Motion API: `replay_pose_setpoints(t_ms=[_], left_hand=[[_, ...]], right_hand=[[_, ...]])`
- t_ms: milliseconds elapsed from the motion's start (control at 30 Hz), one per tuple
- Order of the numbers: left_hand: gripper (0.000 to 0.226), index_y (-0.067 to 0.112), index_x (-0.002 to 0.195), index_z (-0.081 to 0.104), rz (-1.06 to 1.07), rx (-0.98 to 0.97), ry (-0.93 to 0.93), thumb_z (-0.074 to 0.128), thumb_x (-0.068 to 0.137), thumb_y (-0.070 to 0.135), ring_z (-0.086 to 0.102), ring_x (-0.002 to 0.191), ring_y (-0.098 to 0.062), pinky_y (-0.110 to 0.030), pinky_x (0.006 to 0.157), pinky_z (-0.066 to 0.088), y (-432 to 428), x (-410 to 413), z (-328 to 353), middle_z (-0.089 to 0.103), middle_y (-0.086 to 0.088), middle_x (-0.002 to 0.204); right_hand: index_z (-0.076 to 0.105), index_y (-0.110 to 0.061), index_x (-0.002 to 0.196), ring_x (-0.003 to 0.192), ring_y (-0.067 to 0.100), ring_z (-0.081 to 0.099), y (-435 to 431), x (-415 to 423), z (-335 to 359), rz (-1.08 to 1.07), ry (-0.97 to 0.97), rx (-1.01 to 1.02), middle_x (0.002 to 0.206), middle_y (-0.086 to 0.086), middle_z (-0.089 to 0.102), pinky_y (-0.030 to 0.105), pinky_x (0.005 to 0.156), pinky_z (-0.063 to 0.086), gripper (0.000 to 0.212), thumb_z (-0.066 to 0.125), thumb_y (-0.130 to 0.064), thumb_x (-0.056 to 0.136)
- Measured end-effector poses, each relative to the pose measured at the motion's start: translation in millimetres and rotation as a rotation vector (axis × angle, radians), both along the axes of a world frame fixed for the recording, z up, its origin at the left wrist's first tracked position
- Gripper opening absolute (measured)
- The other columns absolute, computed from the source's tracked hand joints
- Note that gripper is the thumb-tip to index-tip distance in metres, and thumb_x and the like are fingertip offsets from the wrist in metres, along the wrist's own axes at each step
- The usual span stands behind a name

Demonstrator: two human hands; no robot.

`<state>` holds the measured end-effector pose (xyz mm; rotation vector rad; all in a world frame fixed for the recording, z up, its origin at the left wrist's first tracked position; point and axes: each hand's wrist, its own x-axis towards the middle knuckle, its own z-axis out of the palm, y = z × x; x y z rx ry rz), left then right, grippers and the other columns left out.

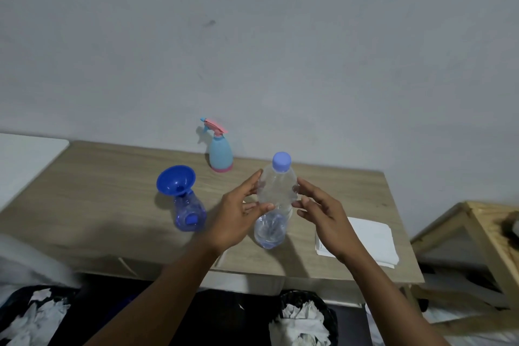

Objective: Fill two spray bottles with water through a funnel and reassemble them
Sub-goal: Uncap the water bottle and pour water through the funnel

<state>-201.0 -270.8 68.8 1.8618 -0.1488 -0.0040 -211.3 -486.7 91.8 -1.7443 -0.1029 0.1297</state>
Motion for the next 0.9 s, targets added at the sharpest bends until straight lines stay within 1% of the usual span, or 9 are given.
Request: replay_pose_setpoints(t_ms=[67,167,300,400,533,633,733,800,900], left_hand=[[0.078,0.048,0.147,0.035,0.008,0.023,0.001,0.077,0.085,0.024,0.059,0.117,0.004,-0.037,0.098,0.055,0,-2,-6,0.061,0.017,0.131],[0.078,0.049,0.149,0.031,-0.013,0.068,0.002,0.074,0.088,0.026,0.059,0.119,0.002,-0.035,0.100,0.054,2,-6,-14,0.058,0.016,0.134],[0.068,0.047,0.142,0.042,-0.030,0.138,0.015,0.076,0.086,0.030,0.060,0.119,-0.001,-0.042,0.100,0.054,9,-3,-32,0.058,0.021,0.133],[0.065,0.055,0.135,0.042,-0.040,0.216,0.035,0.077,0.081,0.045,0.058,0.119,0.002,-0.046,0.098,0.054,10,2,-39,0.057,0.028,0.132],[0.066,0.066,0.123,0.040,-0.036,0.246,0.097,0.081,0.076,0.046,0.058,0.114,0.006,-0.040,0.096,0.055,12,6,-43,0.057,0.033,0.123],[0.066,0.054,0.128,0.044,-0.039,0.229,0.121,0.082,0.077,0.042,0.059,0.113,0.006,-0.035,0.096,0.056,12,7,-50,0.059,0.028,0.124],[0.063,0.038,0.132,0.051,-0.026,0.163,0.146,0.084,0.079,0.029,0.061,0.109,0.006,-0.022,0.092,0.055,11,9,-56,0.064,0.019,0.122],[0.059,0.036,0.129,0.053,-0.018,0.143,0.153,0.084,0.079,0.025,0.063,0.107,0.006,-0.013,0.084,0.053,11,9,-56,0.067,0.015,0.118],[0.055,0.039,0.123,0.054,-0.012,0.139,0.142,0.083,0.080,0.022,0.064,0.104,0.004,-0.010,0.080,0.052,11,10,-56,0.069,0.013,0.113]], right_hand=[[0.054,-0.029,0.142,0.113,0.015,0.068,-1,-1,-2,0.011,-0.017,-0.011,0.131,-0.009,0.065,0.041,0.103,0.052,0.041,0.051,-0.020,0.102],[0.055,-0.029,0.140,0.113,0.013,0.067,-3,-1,-4,0.020,-0.041,-0.021,0.131,-0.010,0.065,0.037,0.099,0.054,0.039,0.050,-0.017,0.104],[0.063,-0.026,0.128,0.111,0.003,0.065,2,9,7,-0.080,-0.156,-0.061,0.124,-0.012,0.068,0.019,0.089,0.051,0.029,0.059,-0.020,0.100],[0.066,-0.016,0.115,0.110,0.011,0.066,11,26,25,-0.134,-0.257,0.005,0.114,-0.003,0.070,0.026,0.092,0.055,0.026,0.073,-0.020,0.090],[0.068,-0.019,0.099,0.091,0.014,0.071,26,42,45,-0.110,-0.293,-0.011,0.098,-0.004,0.072,0.031,0.082,0.058,0.028,0.086,-0.022,0.077],[0.069,-0.019,0.090,0.085,0.018,0.071,33,46,47,-0.117,-0.326,-0.070,0.088,-0.005,0.073,0.036,0.079,0.060,0.030,0.091,-0.027,0.070],[0.067,-0.018,0.090,0.083,0.017,0.069,35,47,47,-0.102,-0.373,-0.109,0.086,-0.007,0.071,0.039,0.080,0.059,0.028,0.086,-0.032,0.076],[0.066,-0.018,0.093,0.083,0.016,0.069,35,47,47,-0.068,-0.404,-0.142,0.087,-0.008,0.071,0.039,0.080,0.059,0.024,0.082,-0.032,0.081],[0.067,-0.020,0.102,0.088,0.013,0.069,32,46,46,-0.010,-0.417,-0.192,0.095,-0.010,0.072,0.034,0.081,0.057,0.019,0.074,-0.032,0.089]])
